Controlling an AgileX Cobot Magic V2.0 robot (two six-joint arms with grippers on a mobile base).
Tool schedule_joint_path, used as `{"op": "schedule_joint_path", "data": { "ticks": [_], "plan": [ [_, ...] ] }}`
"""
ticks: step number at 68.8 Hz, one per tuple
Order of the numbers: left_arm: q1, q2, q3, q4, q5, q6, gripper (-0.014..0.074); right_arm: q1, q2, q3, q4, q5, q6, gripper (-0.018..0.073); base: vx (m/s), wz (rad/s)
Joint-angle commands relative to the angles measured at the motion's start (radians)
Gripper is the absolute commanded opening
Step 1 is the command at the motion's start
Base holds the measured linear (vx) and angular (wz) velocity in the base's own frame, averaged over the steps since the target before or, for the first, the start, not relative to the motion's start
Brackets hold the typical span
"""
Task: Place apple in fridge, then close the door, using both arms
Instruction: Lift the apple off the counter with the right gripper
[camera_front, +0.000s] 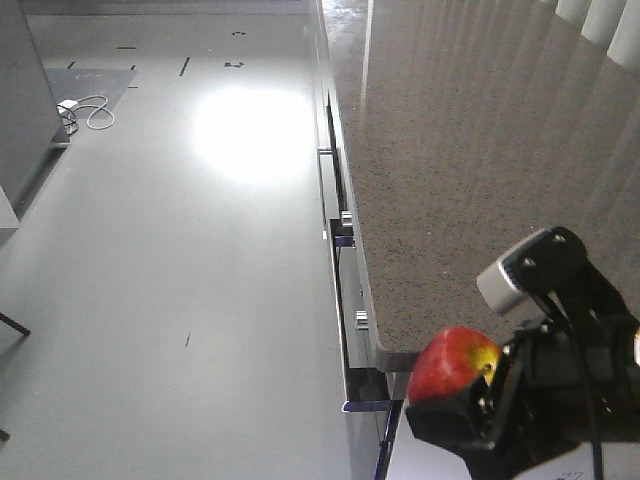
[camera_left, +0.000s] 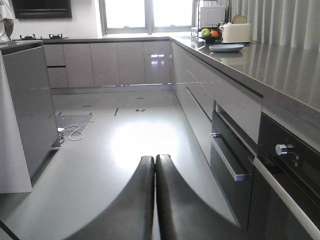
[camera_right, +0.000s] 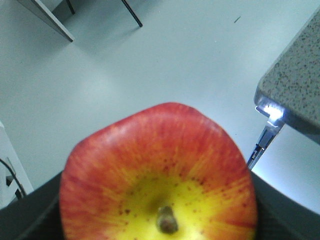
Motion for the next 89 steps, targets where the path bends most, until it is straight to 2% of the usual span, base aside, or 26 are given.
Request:
{"op": "schedule_joint_path", "data": {
  "ticks": [1, 24, 89],
  "plan": [
    [-0.007, -0.014, -0.016, -0.01, -0.069, -0.001, -0.0006, 0.0, -0.081, 0.014, 0.037, -0.036, -0.005, 0.0123, 0.0, 0.0],
    [-0.007, -0.014, -0.016, -0.01, -0.069, -0.001, -0.0006, 0.0, -0.265, 0.05, 0.047, 0.087, -0.001, 0.0123, 0.0, 0.0],
    [-0.007, -0.014, -0.016, -0.01, -0.069, -0.001, -0.0006, 0.0, -0.311, 0.05, 0.048, 0.095, -0.006, 0.0123, 0.0, 0.0]
  ]
}}
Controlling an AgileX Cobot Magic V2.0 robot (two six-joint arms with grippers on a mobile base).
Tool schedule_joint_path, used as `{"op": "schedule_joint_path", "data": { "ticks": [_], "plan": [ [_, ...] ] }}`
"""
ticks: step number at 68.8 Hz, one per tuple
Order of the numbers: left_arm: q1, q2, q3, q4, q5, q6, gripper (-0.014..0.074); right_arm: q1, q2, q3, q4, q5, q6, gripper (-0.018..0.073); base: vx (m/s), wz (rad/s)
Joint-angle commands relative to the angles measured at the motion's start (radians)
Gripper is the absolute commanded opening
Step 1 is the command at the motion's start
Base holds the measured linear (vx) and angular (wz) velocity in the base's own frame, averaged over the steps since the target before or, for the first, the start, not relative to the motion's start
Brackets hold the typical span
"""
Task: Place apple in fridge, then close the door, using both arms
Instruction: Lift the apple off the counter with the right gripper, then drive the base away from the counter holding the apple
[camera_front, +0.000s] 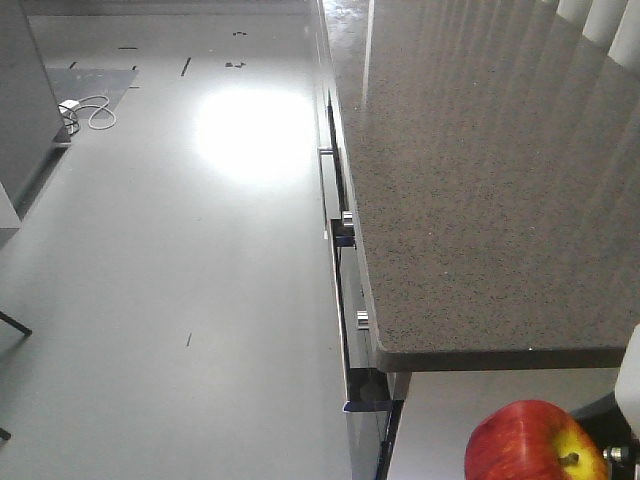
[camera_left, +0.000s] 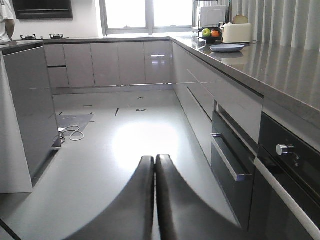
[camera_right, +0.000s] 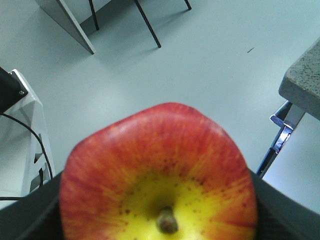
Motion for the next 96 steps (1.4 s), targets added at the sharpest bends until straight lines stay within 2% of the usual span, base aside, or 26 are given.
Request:
{"op": "schedule_joint_path", "data": {
  "ticks": [1, 41, 96],
  "plan": [
    [-0.007, -0.014, -0.016, -0.01, -0.069, -0.001, -0.0006, 0.0, -0.002, -0.028, 0.041, -0.044, -0.009, 0.0123, 0.0, 0.01],
    [-0.007, -0.014, -0.016, -0.01, -0.069, -0.001, -0.0006, 0.0, -0.002, -0.028, 0.041, -0.044, -0.009, 0.0123, 0.0, 0.14],
    [-0.007, -0.014, -0.016, -0.01, -0.069, -0.001, -0.0006, 0.0, -0.002, -0.028, 0.041, -0.044, -0.009, 0.0123, -0.05, 0.5]
  ]
}}
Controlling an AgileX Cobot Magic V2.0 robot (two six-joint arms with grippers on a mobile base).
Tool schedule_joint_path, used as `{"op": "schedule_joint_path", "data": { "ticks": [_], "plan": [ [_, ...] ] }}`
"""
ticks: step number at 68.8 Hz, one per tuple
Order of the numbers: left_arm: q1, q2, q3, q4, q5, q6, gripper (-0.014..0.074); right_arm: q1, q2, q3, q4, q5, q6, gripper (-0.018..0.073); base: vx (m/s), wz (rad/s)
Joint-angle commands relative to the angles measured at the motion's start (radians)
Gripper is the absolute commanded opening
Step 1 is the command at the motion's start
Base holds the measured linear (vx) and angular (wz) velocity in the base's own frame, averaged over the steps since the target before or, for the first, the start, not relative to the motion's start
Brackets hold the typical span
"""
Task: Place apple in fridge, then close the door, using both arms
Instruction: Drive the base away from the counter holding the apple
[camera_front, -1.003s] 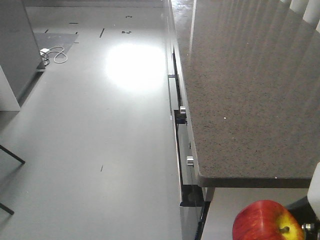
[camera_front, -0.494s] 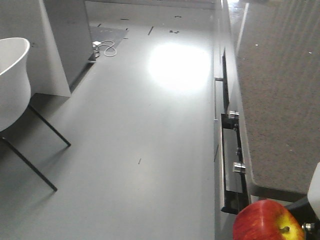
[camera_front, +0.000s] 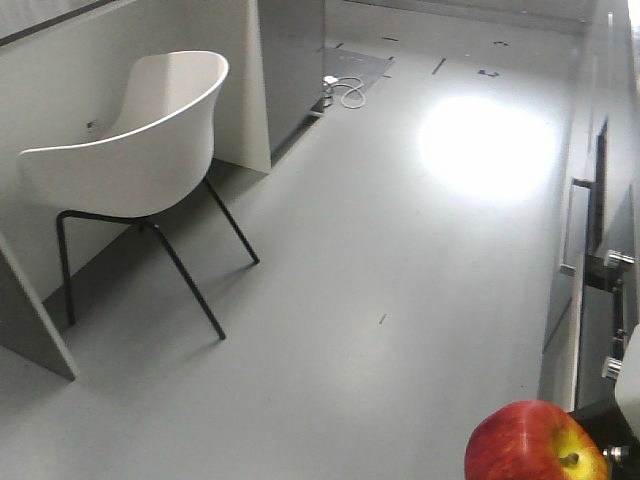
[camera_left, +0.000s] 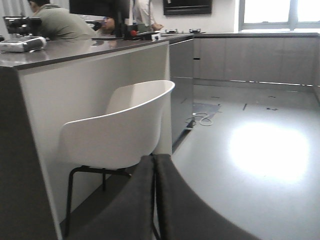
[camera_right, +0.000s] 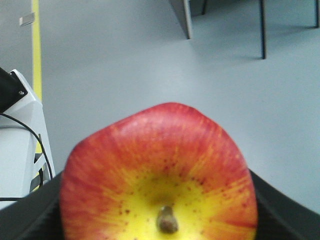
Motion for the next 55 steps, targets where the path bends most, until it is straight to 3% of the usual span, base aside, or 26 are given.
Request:
{"op": "schedule_joint_path", "data": {
  "ticks": [1, 55],
  "plan": [
    [-0.007, -0.014, -0.016, -0.01, -0.069, -0.001, -0.0006, 0.0, -0.002, -0.028, 0.041, -0.045, -0.009, 0.0123, -0.08, 0.57],
    [-0.007, -0.014, -0.016, -0.01, -0.069, -0.001, -0.0006, 0.0, -0.002, -0.028, 0.041, -0.042, -0.01, 0.0123, -0.05, 0.54]
  ]
}}
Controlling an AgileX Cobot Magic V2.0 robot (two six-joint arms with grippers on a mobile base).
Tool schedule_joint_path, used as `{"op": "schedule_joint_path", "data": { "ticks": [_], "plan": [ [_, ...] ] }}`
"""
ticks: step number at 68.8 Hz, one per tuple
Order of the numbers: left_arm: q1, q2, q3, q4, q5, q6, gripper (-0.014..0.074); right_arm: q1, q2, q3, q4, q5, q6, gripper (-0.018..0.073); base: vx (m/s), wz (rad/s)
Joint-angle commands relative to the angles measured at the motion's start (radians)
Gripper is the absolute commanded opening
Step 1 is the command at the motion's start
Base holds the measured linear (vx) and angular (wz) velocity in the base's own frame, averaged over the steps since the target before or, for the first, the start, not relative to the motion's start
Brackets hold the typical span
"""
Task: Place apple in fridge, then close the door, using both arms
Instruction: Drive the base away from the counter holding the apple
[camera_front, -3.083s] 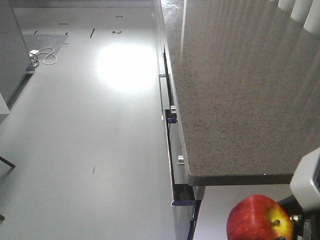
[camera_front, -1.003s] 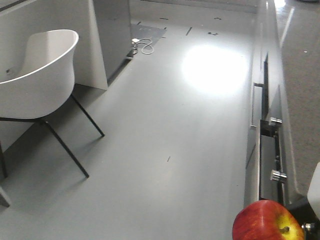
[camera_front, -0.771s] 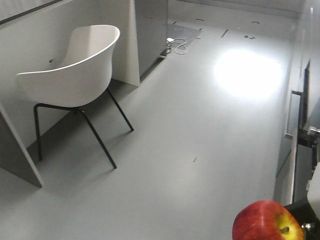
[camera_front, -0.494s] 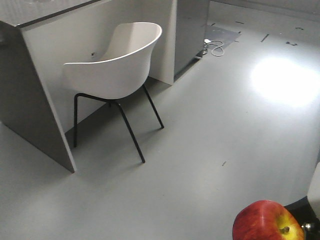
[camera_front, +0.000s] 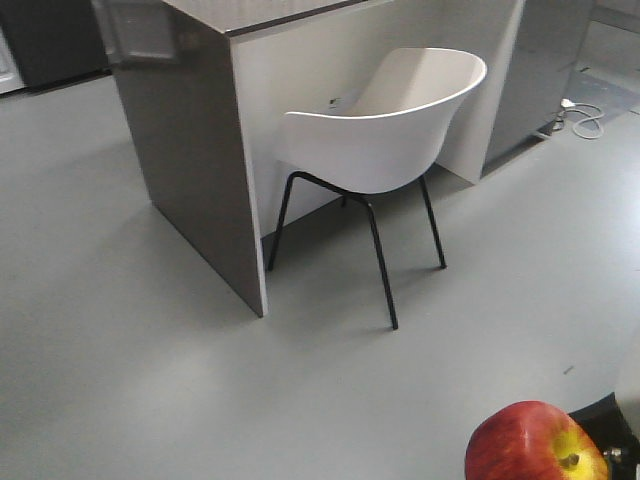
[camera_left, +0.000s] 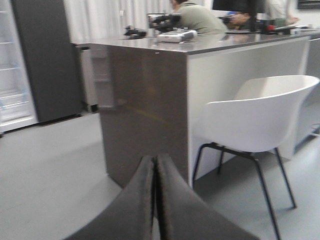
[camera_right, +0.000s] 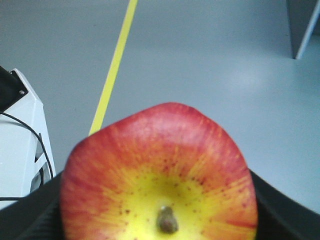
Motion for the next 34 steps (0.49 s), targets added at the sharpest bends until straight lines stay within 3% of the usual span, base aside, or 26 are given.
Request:
{"op": "schedule_joint_path", "data": {
  "ticks": [1, 34],
  "plan": [
    [-0.007, -0.014, -0.016, -0.01, -0.069, -0.001, -0.0006, 0.0, -0.002, -0.028, 0.041, -0.044, -0.01, 0.0123, 0.02, 0.54],
    [-0.007, -0.014, -0.016, -0.01, -0.069, -0.001, -0.0006, 0.0, -0.002, -0.028, 0.041, -0.044, -0.009, 0.0123, 0.07, 0.49]
  ]
}}
